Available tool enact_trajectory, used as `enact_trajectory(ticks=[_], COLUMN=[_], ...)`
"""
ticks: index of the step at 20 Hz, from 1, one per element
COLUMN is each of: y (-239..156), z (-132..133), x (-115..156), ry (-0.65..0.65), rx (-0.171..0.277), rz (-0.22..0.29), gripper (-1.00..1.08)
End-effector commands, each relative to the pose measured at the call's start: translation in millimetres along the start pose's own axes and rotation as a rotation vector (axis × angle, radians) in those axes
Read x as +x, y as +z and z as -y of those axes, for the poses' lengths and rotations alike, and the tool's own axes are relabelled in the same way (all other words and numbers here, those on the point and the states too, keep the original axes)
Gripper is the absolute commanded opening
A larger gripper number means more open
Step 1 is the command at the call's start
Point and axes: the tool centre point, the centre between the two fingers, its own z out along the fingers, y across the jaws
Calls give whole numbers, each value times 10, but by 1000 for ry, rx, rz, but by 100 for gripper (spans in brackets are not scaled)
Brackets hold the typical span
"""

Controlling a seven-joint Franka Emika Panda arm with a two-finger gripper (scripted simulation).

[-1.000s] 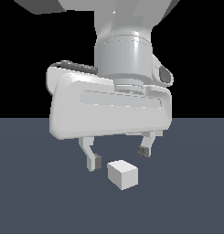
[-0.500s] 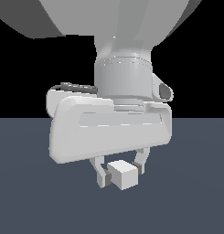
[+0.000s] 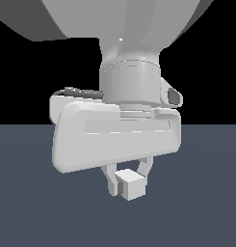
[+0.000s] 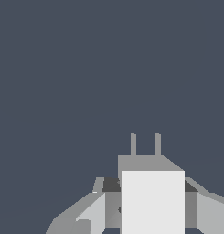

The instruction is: Plug the charger into the wall socket.

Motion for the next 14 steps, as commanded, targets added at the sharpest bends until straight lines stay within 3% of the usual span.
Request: enact_trajectory(ticks=[1,7,14], y=[0,-54,-213], z=[-1,-34,-144], x=[1,38,140], ry=[1,48,188], rx=[0,0,0], rz=[0,0,-1], gripper=[-100,-100,-100])
